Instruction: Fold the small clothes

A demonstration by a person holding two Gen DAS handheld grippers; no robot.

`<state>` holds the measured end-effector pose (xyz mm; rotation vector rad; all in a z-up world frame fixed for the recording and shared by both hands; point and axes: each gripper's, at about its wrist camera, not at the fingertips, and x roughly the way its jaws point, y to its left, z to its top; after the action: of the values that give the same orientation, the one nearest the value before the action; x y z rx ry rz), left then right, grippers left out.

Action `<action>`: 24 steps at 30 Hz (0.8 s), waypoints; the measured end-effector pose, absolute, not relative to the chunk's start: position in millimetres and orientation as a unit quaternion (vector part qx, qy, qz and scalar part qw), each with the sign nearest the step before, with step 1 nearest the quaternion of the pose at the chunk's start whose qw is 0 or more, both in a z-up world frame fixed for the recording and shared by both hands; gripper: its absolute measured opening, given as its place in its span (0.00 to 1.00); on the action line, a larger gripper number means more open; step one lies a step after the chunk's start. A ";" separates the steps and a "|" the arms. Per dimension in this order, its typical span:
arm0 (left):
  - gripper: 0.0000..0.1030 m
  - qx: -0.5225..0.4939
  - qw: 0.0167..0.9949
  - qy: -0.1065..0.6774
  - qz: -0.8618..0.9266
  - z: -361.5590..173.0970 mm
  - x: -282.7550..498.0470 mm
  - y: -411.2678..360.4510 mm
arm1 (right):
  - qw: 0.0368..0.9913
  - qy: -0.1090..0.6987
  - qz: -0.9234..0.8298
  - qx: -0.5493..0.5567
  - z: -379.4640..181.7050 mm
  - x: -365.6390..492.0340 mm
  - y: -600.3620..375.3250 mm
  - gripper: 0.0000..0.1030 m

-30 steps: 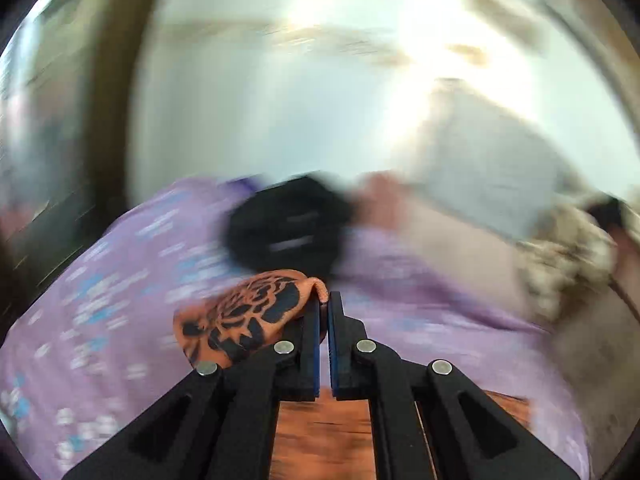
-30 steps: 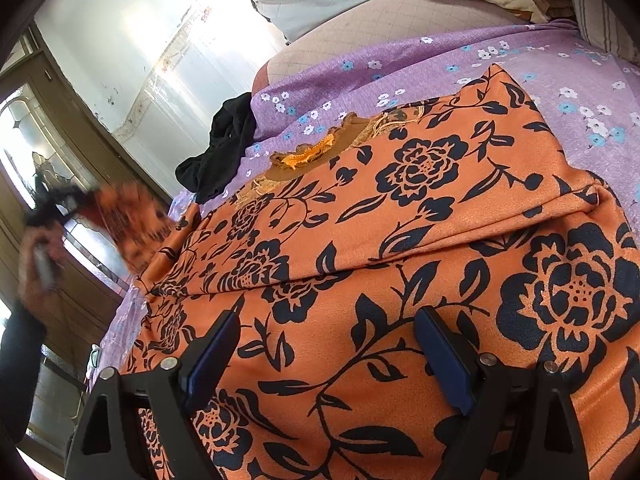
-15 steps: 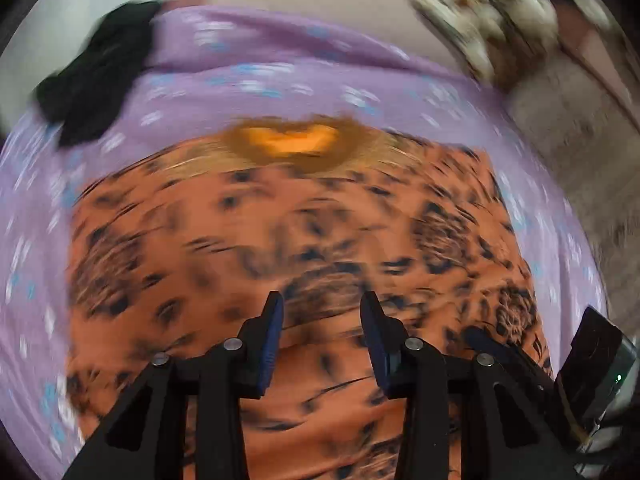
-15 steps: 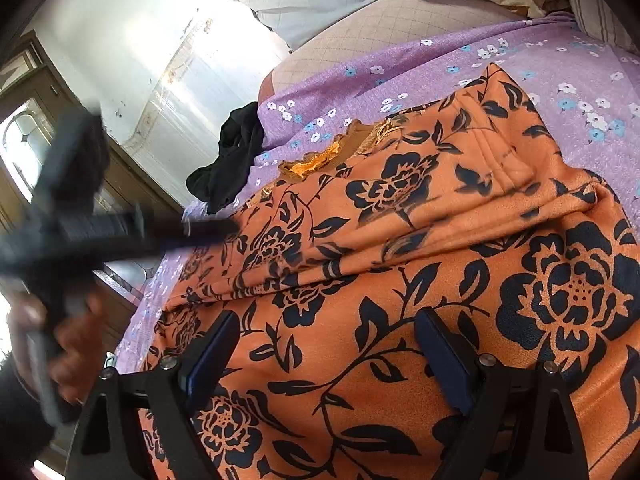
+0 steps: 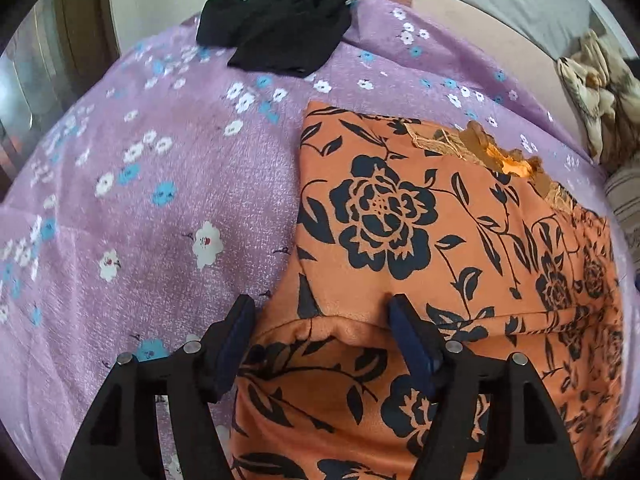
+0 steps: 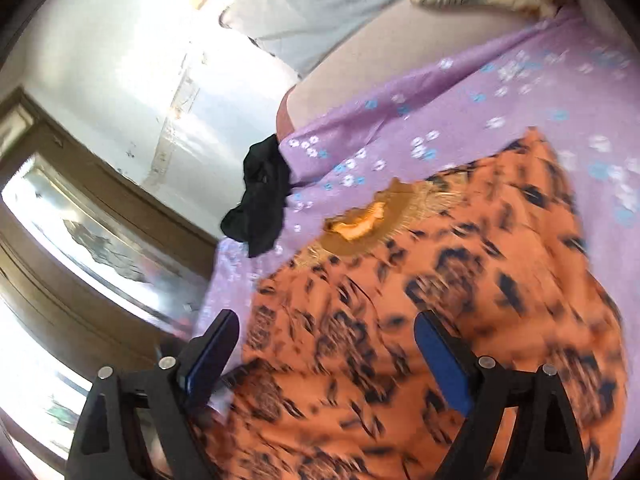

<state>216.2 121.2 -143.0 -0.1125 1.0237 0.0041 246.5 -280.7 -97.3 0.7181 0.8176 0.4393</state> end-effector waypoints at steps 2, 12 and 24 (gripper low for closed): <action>0.70 -0.061 0.875 0.481 -0.003 -145.1 211.9 123.9 | 0.819 0.463 0.126 0.313 -131.3 272.9 -291.8 0.90; 0.68 -0.049 0.882 0.467 0.029 -127.5 206.7 128.4 | 0.820 0.455 0.178 0.298 -121.2 304.4 -281.0 0.89; 0.73 -0.080 0.877 0.473 0.030 -141.9 217.4 138.0 | 0.828 0.432 0.015 0.358 -143.4 298.4 -345.1 0.94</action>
<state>217.4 138.0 -141.9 -0.1660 0.9878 0.0620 298.4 -345.1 -143.4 0.7612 0.9163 0.0316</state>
